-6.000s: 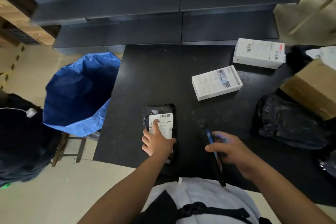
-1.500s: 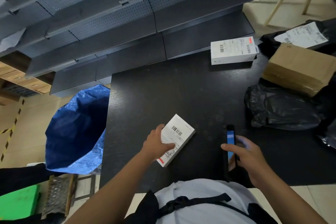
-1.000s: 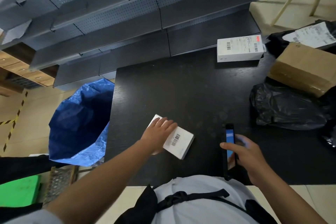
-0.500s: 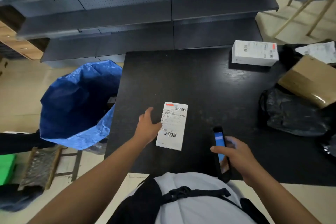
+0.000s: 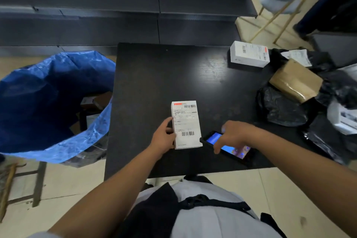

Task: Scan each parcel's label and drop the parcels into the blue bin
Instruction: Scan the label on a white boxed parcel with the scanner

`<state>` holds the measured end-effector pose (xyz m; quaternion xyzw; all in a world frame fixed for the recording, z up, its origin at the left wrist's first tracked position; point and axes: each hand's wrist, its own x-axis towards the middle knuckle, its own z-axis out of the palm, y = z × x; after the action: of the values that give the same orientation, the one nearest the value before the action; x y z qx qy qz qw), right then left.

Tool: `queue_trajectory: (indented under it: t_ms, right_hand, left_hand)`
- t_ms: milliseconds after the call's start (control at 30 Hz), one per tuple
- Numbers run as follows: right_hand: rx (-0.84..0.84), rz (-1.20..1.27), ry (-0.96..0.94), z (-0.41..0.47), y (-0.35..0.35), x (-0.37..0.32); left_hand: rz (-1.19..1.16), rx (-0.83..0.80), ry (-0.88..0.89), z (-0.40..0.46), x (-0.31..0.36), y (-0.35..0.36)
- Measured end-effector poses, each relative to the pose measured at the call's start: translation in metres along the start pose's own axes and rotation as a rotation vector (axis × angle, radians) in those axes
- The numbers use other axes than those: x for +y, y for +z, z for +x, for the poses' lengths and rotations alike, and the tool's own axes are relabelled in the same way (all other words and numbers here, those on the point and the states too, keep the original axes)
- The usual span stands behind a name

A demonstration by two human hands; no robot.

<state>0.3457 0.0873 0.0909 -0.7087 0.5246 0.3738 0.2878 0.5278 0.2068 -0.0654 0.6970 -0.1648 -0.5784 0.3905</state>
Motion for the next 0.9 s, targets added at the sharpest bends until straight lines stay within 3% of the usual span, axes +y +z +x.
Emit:
queue_trajectory:
  t_ms: [400, 633, 733, 900]
  right_hand:
    - [-0.001, -0.035, 0.148, -0.028, 0.009, -0.027]
    - [0.007, 0.015, 0.144, -0.029, 0.010, -0.014]
    - [0.008, 0.174, 0.118, -0.030, 0.013, 0.003]
    - [-0.027, 0.733, 0.080, -0.044, 0.023, 0.035]
  left_hand:
    - [0.165, -0.061, 0.091, 0.001, 0.003, -0.006]
    - [0.232, -0.056, 0.103, 0.003, 0.005, -0.007]
    - [0.353, -0.053, 0.131, 0.007, 0.008, -0.006]
    - [0.575, -0.112, 0.181, 0.018, 0.018, -0.008]
